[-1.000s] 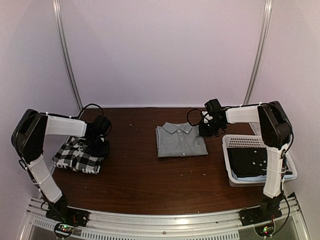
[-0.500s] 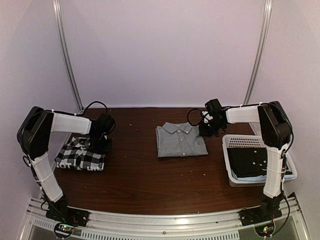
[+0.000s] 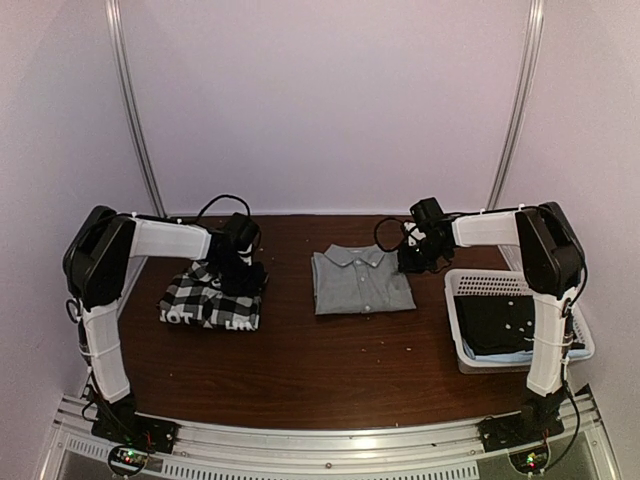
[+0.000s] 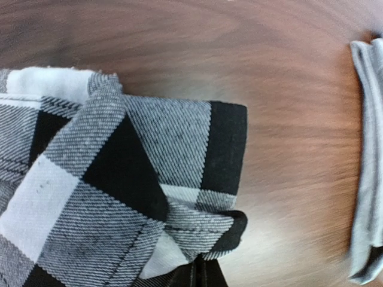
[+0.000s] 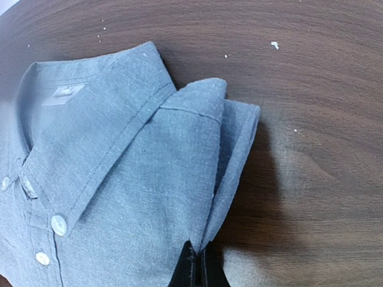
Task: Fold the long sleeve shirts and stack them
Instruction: Move the square-folded shirt to the center of the board, then pick up the square-folded shirt from the center of the board.
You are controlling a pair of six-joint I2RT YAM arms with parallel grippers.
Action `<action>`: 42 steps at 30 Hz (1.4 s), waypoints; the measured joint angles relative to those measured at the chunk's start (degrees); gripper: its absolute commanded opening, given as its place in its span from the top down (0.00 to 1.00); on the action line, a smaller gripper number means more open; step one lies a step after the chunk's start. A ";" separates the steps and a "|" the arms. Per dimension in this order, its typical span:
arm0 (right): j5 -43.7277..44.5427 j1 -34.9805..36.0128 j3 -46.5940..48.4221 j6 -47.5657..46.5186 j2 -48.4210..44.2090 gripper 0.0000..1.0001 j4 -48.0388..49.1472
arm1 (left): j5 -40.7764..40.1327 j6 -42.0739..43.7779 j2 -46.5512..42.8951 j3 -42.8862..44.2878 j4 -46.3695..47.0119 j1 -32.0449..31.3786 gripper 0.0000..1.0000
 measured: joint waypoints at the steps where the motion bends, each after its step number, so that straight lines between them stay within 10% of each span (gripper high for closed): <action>1: -0.04 -0.02 0.00 -0.07 0.00 1.00 0.00 | 1.09 -0.50 0.55 0.66 0.63 -0.04 1.00; 23: -0.59 -0.11 0.13 -0.33 0.00 1.00 -0.31 | 10.95 -3.13 2.95 9.16 5.22 -1.62 0.56; 42: -1.62 -0.11 0.13 0.35 0.00 1.00 -0.33 | 18.91 -2.29 14.60 20.09 9.70 -4.66 0.49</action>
